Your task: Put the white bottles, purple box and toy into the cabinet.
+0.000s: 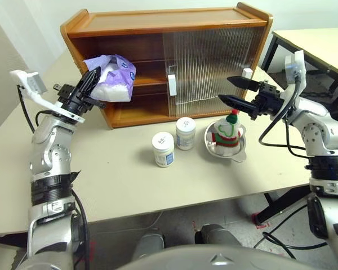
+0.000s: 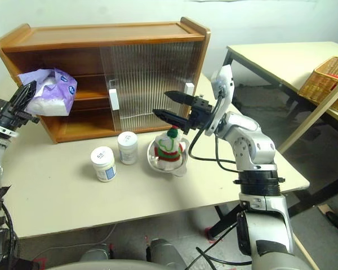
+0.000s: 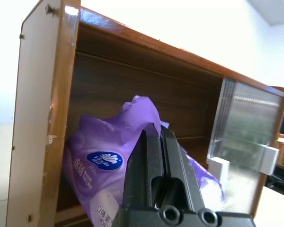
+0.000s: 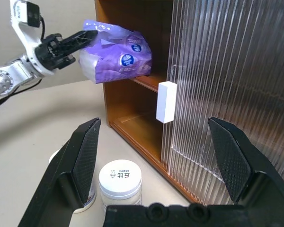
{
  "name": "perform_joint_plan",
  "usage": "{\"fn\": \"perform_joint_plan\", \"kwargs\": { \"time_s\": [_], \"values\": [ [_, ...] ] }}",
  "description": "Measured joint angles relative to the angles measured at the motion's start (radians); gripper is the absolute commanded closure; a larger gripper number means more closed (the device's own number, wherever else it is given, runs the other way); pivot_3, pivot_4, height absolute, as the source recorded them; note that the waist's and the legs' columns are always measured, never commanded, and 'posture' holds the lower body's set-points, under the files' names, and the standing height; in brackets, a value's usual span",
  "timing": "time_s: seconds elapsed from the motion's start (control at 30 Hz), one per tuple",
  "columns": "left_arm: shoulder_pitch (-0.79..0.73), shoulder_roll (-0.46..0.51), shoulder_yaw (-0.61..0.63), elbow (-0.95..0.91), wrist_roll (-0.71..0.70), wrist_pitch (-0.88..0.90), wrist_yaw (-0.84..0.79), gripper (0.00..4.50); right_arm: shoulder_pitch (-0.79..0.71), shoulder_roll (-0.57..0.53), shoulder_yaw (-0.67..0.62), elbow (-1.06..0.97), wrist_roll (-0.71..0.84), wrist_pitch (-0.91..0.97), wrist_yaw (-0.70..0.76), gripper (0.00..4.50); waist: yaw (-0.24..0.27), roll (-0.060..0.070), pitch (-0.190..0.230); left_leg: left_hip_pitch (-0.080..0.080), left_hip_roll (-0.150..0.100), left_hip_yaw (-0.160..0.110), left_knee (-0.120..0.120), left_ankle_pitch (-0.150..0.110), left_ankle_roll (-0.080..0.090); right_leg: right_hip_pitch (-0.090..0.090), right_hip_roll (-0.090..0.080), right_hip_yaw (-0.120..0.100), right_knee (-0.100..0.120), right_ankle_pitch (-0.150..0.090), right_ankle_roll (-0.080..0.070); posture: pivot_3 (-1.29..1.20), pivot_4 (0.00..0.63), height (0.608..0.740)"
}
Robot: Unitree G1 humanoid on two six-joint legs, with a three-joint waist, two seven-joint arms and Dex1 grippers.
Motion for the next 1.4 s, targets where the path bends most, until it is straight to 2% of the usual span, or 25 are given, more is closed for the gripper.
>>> {"fn": "perform_joint_plan", "kwargs": {
  "time_s": [0.33,0.57,0.67,0.9,1.03,1.4],
  "values": [
    [-0.189,-0.075,-0.069,0.293,0.105,-0.160,0.001,4.46,0.007,-0.001,-0.005,-0.019,0.000,0.001,-0.015,0.00,-0.003,-0.002,0.001,0.000,-0.002,0.000,0.006,0.000,0.001,0.004,0.002,0.000,0.000,0.000,0.007,-0.13,0.000,0.740],
    [-0.282,-0.081,-0.075,0.480,0.184,-0.289,0.035,4.46,0.024,-0.003,-0.008,-0.030,0.002,0.003,-0.026,0.00,-0.014,-0.004,0.003,0.000,-0.003,0.000,0.007,0.001,0.002,0.006,0.002,0.000,-0.001,0.000,0.009,-0.15,0.000,0.740],
    [-0.304,-0.081,-0.075,0.533,0.209,-0.326,0.052,3.81,0.025,-0.004,-0.008,-0.032,0.002,0.003,-0.029,0.00,-0.015,-0.004,0.003,0.001,-0.003,0.000,0.007,0.002,0.004,0.006,0.002,-0.001,-0.001,0.001,0.010,-0.15,0.000,0.740],
    [-0.311,-0.099,-0.072,0.535,0.194,-0.326,0.014,1.35,0.026,-0.006,-0.008,-0.033,0.003,0.003,-0.030,0.00,-0.020,-0.005,0.003,0.001,-0.007,0.004,0.008,0.002,0.005,0.007,0.001,-0.003,-0.001,0.001,0.013,-0.14,0.000,0.740],
    [-0.277,-0.111,-0.071,0.432,0.156,-0.306,-0.025,0.01,0.026,-0.005,-0.008,-0.032,0.003,0.003,-0.029,0.00,-0.022,-0.006,0.004,0.000,-0.009,0.005,0.008,0.001,0.006,0.006,0.000,-0.002,-0.002,-0.001,0.017,-0.13,0.000,0.740],
    [-0.082,-0.107,-0.046,0.073,0.044,-0.205,-0.016,0.01,0.017,-0.003,-0.005,-0.022,0.003,0.003,-0.018,0.00,-0.024,-0.006,0.004,0.000,-0.010,0.008,0.009,-0.002,0.010,0.007,0.000,-0.001,-0.003,-0.003,0.018,-0.11,0.000,0.740]
  ]
}}
